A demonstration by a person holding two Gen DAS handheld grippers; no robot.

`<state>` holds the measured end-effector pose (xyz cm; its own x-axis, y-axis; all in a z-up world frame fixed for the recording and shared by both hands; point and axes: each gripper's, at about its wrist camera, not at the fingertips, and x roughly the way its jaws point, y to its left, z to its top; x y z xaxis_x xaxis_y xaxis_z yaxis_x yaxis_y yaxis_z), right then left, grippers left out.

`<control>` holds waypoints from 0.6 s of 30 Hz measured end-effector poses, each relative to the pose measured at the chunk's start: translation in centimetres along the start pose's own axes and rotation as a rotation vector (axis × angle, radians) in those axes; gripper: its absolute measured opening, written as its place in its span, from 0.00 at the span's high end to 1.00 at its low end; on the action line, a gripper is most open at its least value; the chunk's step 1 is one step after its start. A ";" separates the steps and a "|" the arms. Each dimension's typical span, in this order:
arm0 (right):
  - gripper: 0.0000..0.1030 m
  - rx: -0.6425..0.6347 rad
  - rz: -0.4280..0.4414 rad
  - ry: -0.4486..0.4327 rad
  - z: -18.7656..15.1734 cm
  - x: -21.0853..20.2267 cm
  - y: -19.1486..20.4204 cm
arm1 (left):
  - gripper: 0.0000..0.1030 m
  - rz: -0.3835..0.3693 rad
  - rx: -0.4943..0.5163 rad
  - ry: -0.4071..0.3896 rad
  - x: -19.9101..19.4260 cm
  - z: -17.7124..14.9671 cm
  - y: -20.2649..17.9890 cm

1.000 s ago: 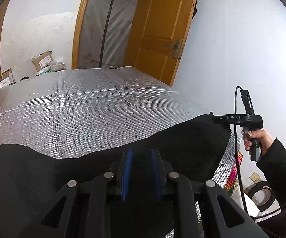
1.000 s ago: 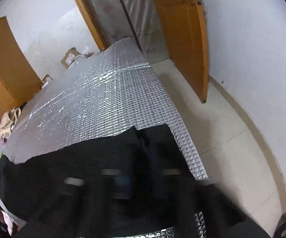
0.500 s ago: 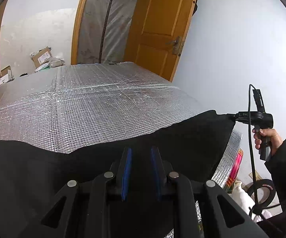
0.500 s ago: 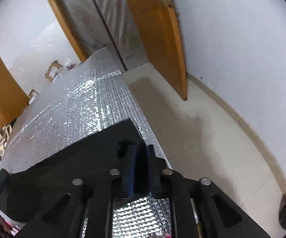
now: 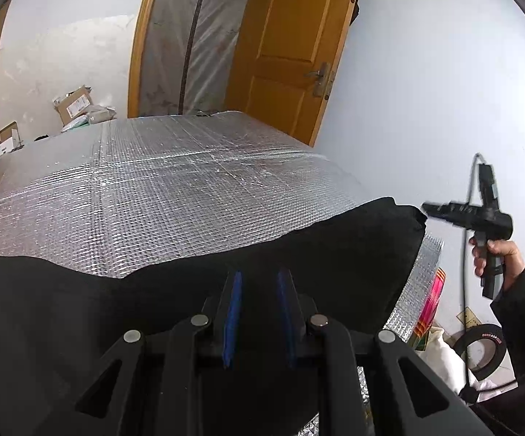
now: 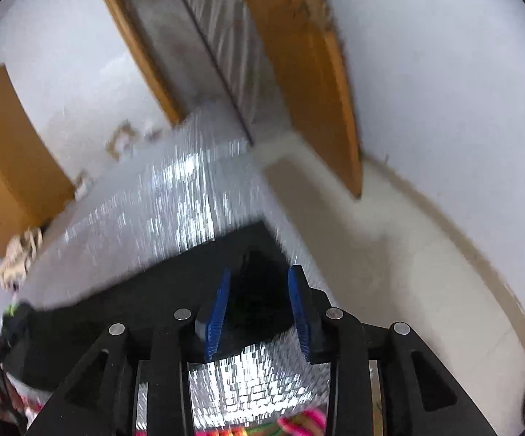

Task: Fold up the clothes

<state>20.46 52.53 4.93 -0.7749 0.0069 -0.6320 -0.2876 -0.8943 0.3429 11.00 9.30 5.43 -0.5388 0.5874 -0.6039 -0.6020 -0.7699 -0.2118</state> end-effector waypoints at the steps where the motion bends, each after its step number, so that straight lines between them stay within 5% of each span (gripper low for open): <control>1: 0.65 0.000 0.005 -0.012 0.5 -0.2 0.0 | 0.80 0.000 -0.003 -0.001 0.0 0.0 0.1; 3: 0.64 -0.012 0.015 -0.015 1.5 0.0 0.1 | 0.80 0.001 -0.008 -0.003 0.1 0.1 0.2; 9: 0.64 -0.072 0.036 0.212 2.0 6.3 1.1 | 0.80 -0.006 0.001 -0.005 0.2 0.2 -0.2; 11: 0.71 -0.114 0.037 0.247 1.6 7.2 1.9 | 0.80 -0.001 -0.008 -0.004 0.2 0.2 0.1; 13: 0.91 -0.148 0.016 0.253 1.4 7.5 2.4 | 0.80 0.004 -0.017 -0.004 0.3 0.2 0.5; 18: 0.98 -0.171 -0.018 0.121 2.5 5.1 2.9 | 0.80 0.012 -0.032 0.003 0.6 0.2 1.0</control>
<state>14.25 51.06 4.46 -0.6944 -0.0213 -0.7192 -0.1927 -0.9575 0.2144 9.90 8.95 5.01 -0.5441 0.5776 -0.6085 -0.5766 -0.7843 -0.2289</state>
